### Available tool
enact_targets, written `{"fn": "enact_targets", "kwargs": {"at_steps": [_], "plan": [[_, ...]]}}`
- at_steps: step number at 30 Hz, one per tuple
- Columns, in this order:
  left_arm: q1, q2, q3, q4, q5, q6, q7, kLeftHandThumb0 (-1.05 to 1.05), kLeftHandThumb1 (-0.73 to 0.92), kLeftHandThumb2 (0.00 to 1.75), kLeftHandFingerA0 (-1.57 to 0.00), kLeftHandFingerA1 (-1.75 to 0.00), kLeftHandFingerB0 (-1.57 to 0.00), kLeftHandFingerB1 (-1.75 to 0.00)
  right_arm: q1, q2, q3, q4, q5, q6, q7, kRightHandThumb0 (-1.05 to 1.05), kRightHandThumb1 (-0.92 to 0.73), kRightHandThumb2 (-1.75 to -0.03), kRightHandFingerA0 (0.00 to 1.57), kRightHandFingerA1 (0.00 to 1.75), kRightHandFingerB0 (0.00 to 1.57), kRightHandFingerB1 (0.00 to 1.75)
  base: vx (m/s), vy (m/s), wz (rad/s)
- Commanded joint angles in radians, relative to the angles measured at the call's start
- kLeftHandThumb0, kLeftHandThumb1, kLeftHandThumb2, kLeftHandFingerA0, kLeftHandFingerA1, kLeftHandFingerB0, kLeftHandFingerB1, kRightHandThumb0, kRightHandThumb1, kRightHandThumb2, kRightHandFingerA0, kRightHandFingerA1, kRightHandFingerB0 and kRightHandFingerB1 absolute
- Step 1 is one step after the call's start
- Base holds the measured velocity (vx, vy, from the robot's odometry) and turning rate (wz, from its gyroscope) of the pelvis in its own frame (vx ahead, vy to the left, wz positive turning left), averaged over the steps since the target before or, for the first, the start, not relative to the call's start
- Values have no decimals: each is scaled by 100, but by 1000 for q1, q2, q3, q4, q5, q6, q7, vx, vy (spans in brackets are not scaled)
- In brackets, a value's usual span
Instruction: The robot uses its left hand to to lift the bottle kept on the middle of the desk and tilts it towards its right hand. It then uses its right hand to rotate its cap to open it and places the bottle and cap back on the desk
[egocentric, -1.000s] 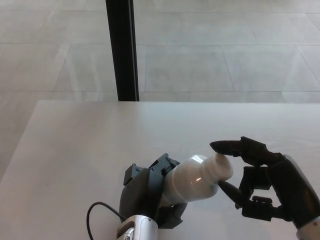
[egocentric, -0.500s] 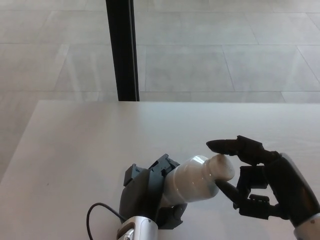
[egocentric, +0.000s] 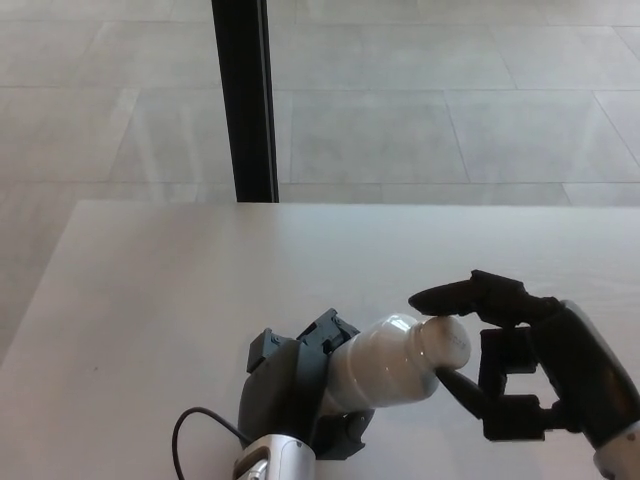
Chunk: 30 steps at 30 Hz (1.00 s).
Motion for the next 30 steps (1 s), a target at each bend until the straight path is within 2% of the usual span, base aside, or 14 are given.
{"fn": "enact_targets", "kwargs": {"at_steps": [1,2,3,5,6,7,8,10,11,12,22,27,28,30], "plan": [[35,12,11,29,-4,47,-17,5,73,86,-70,-175,-63,-134,4,-27,-13,11,2,-12,19,-17,-52,-113,101,165,91,82,0,0,0],[35,7,14,28,-6,52,-15,3,74,86,-70,-175,-64,-127,6,-28,-15,11,5,-11,22,-16,-51,-114,98,164,90,82,0,0,0],[34,8,14,29,-6,50,-17,6,71,97,-74,-175,-65,-140,8,-31,-14,10,1,-9,22,-18,-52,-114,122,132,84,85,0,0,0],[36,9,16,24,-9,48,-21,6,73,96,-71,-175,-63,-140,12,-40,-14,17,-2,-22,23,-17,-52,-114,122,132,84,85,0,0,0],[36,6,20,26,-14,43,-18,1,70,99,-94,-167,-74,-137,14,-46,-15,21,0,-28,27,-17,-53,-108,98,163,90,81,0,0,0],[38,10,24,32,-20,22,-17,3,70,101,-97,-168,-77,-140,16,-48,-15,27,3,-38,27,-16,-53,-108,98,163,90,82,0,0,0],[37,12,22,35,-18,12,-14,7,69,105,-73,-175,-65,-154,22,-52,-18,25,4,-39,29,-17,-53,-107,97,164,90,82,0,0,0],[36,10,27,39,-22,12,-19,3,71,98,-97,-171,-77,-145,25,-56,-19,28,4,-43,33,-18,-53,-108,98,163,90,82,0,0,0],[38,10,26,37,-19,13,-17,4,71,98,-97,-172,-77,-146,25,-58,-19,29,-1,-43,31,-19,-52,-113,120,130,85,85,0,0,0],[40,11,27,37,-17,11,-15,6,74,94,-73,-175,-65,-144,25,-63,-19,28,-10,-43,28,-20,-56,-108,100,162,91,81,0,0,0],[43,1,30,28,-11,33,-19,6,70,104,-73,-175,-63,-159,19,-13,-33,59,-17,-110,-49,-20,-54,-111,101,162,91,82,0,0,0],[39,8,28,39,-4,23,-17,6,69,94,-71,-175,-63,-149,13,37,-35,70,-23,-120,-89,-18,-54,-113,101,164,88,84,0,0,0],[36,10,24,39,7,39,-19,1,70,92,-92,-159,-73,-124,12,45,-36,75,-19,-122,-89,-17,-54,-114,101,165,89,86,0,0,0],[32,13,25,38,10,60,-27,7,74,87,-71,-175,-64,-142,9,50,-35,87,-20,-127,-91,-17,-54,-114,100,162,89,87,0,0,0]]}}
